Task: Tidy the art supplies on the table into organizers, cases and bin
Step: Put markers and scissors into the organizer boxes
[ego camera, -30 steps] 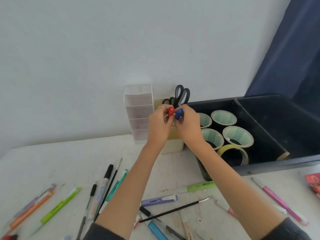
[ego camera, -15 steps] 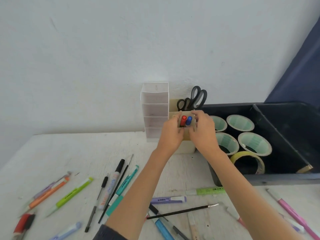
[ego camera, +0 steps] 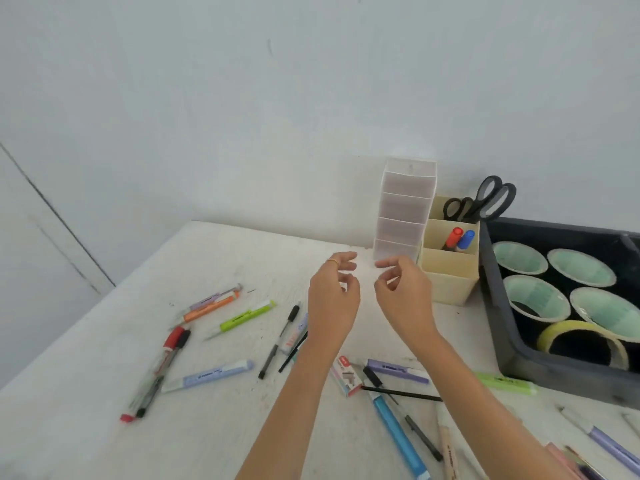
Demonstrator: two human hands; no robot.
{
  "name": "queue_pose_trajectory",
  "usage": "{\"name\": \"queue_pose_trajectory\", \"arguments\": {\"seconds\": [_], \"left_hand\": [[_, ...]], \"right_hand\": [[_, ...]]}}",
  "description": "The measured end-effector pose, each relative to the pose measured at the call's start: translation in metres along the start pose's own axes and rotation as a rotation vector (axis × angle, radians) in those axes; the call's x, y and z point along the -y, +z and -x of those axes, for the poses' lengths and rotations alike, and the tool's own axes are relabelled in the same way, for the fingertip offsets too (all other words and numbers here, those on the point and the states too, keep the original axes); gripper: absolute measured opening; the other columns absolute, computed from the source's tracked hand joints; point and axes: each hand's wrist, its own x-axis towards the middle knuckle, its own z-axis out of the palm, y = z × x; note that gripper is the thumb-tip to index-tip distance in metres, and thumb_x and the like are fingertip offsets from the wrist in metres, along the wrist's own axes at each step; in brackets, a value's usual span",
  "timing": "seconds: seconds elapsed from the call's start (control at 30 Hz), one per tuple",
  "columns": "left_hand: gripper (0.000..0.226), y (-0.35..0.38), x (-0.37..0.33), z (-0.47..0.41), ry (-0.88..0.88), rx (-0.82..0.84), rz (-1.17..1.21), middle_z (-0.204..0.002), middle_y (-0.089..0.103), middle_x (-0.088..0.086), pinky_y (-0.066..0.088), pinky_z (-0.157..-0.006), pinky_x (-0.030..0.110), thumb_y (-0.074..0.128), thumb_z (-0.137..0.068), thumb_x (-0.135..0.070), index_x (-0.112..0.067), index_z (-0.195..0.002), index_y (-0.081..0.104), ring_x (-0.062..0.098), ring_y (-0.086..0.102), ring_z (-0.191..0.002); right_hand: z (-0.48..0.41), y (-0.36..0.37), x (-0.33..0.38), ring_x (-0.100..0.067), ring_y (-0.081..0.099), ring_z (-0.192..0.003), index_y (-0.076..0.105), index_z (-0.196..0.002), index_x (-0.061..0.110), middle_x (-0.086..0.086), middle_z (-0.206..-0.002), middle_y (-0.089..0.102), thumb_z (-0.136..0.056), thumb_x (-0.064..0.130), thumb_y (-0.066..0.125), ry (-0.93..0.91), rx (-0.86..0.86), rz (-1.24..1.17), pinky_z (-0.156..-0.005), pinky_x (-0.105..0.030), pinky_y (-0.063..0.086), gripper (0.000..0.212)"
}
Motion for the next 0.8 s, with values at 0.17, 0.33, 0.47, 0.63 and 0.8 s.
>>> {"name": "queue_pose_trajectory", "arguments": {"seconds": [0.17,0.33,0.47,0.63,0.8], "left_hand": [[0.034,-0.059,0.029,0.018,-0.107,-0.132,-0.047,-0.099,0.064,-0.007,0.043,-0.063,0.005,0.051,-0.086,0.001,-0.021,-0.110,0.061,0.001,0.057,-0.077],[0.035,-0.107,0.056,0.029,-0.179,-0.222,-0.089,-0.097,0.065,-0.008,0.047,-0.069,0.013,0.051,-0.084,0.003,-0.026,-0.101,0.060,0.003,0.059,-0.082],[0.033,-0.132,0.070,0.035,-0.211,-0.272,-0.125,-0.095,0.064,-0.008,0.046,-0.066,0.012,0.050,-0.084,0.006,-0.022,-0.098,0.060,-0.002,0.056,-0.078],[0.030,-0.154,0.085,0.039,-0.267,-0.298,-0.188,-0.096,0.063,-0.008,0.042,-0.065,0.005,0.049,-0.084,0.006,-0.017,-0.096,0.062,-0.004,0.054,-0.078],[0.023,-0.175,0.102,0.041,-0.277,-0.372,-0.308,-0.101,0.065,0.000,0.045,-0.082,0.019,0.054,-0.085,0.002,-0.013,-0.099,0.065,0.011,0.060,-0.091]], "right_hand": [[0.015,0.059,0.008,-0.010,0.054,-0.075,0.059,-0.104,0.011,-0.001,-0.091,0.060,-0.090,0.005,0.054,0.170,0.300,-0.012,-0.048,-0.007,0.040,0.016],[0.020,0.108,0.013,-0.022,0.058,-0.096,0.057,-0.110,0.005,-0.011,-0.110,0.061,-0.086,0.013,0.061,0.234,0.331,0.060,-0.077,-0.028,0.049,0.025],[0.023,0.123,0.020,-0.025,0.056,-0.093,0.044,-0.113,0.001,-0.014,-0.108,0.057,-0.084,0.016,0.065,0.255,0.341,0.187,-0.065,-0.029,0.042,0.039],[0.023,0.125,0.029,-0.014,0.042,-0.066,0.035,-0.116,-0.002,-0.002,-0.077,0.041,-0.083,0.007,0.064,0.333,0.286,0.175,-0.044,-0.022,0.029,0.044],[0.024,0.129,0.050,-0.019,0.054,-0.072,0.052,-0.101,0.005,-0.009,-0.087,0.056,-0.076,0.018,0.071,0.253,0.324,0.092,-0.053,-0.026,0.041,0.033]]}}
